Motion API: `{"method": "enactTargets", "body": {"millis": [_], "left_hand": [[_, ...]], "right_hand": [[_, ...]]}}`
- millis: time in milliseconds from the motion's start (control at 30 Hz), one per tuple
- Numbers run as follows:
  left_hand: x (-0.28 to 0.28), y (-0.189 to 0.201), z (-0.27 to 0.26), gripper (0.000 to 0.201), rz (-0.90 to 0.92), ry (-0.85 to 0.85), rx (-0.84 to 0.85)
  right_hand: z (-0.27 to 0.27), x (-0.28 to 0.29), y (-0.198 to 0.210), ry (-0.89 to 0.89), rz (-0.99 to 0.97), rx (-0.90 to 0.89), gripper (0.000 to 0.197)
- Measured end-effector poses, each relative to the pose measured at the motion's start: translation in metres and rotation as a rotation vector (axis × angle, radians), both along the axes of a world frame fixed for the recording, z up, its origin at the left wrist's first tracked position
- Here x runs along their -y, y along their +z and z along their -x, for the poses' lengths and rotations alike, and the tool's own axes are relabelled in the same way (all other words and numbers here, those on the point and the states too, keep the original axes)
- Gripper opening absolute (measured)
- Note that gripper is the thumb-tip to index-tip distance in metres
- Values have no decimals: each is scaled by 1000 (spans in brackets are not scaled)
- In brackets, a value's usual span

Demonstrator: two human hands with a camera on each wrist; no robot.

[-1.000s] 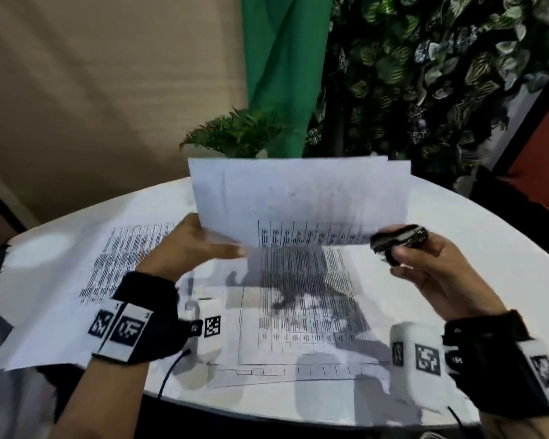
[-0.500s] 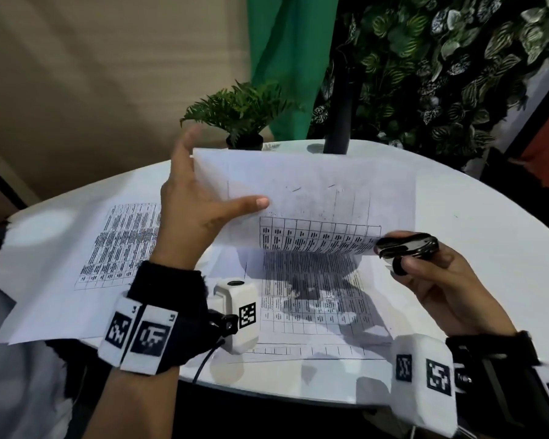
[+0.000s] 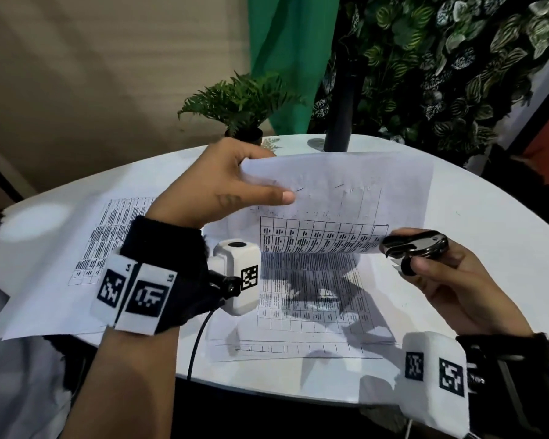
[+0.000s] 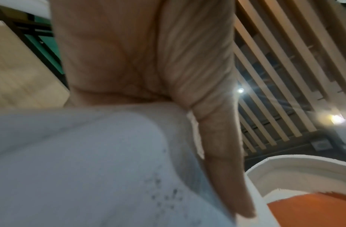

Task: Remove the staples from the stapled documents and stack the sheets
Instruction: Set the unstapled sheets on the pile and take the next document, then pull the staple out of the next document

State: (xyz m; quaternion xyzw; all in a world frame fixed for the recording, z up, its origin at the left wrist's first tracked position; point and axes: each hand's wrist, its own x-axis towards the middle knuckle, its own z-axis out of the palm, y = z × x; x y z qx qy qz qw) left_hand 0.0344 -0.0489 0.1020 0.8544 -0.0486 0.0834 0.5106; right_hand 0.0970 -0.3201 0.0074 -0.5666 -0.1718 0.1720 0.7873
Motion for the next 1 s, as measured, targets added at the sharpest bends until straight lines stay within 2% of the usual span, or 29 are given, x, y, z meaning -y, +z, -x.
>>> {"method": "enactTargets", "body": {"millis": [100,167,233,367,467,567,767,1000], "left_hand": [[1,-5,0,6,68,0,-43],[2,-9,1,4,132,6,-52],[2,-12,2,4,161,14,-48],[4,-12,3,3,166,20,-11],[7,-12,2,7,180,28,4],[9,-12,2,12,165,17,47],[5,-14,-1,46,176,-10,78],[4,-15,-2,33,157,-12,78]], "right_hand": [[1,-5,4,-96,-30,56,64],[2,-8,9,-270,-30,203,60],[8,-15,24,-421,33,431,50],[22,-47,50,-383,298,916,47],[21,-75,54,-354,433,1176,44],[16,-88,53,-340,458,1269,37],[14,-93,55,-327,458,1351,34],[10,-93,55,-319,503,1441,33]]}}
